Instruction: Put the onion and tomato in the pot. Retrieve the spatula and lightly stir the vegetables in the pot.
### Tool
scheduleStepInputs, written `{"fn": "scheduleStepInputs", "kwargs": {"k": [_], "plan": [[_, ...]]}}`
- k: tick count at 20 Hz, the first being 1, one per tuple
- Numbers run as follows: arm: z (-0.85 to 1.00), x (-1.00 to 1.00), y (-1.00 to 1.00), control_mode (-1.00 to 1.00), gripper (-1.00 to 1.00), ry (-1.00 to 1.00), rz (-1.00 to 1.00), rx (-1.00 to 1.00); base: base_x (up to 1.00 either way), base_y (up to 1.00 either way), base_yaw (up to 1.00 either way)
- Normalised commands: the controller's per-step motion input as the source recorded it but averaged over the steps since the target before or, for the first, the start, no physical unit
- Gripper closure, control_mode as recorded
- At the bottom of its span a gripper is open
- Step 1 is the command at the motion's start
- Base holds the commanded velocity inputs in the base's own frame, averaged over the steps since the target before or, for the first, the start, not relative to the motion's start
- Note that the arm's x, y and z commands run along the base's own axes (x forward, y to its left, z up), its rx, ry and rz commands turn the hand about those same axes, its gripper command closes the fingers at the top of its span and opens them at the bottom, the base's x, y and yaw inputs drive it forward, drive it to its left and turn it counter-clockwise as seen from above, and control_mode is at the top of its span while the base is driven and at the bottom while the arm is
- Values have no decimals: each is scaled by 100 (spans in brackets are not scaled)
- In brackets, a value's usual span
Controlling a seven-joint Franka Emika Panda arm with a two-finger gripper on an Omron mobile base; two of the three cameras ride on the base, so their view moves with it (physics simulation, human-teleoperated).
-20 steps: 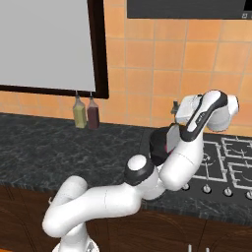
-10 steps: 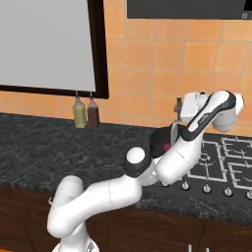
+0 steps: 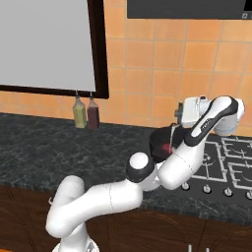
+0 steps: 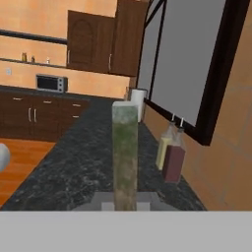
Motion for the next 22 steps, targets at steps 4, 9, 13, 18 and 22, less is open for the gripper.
{"fn": "scheduleStepInputs", "kwargs": {"k": [4,9,13,18,22], "plan": [[-53,0,8,-100,100,0,0,0,0,0,0],[-14,0,4,-100,100,0,0,-1,0,0,0],[15,0,-33,-100,100,-2,-8,-10,0,0,0],[18,0,-53,-100,100,-1,-17,-19,0,0,0],[-1,0,-30,-100,100,0,-15,-21,0,0,0]]}}
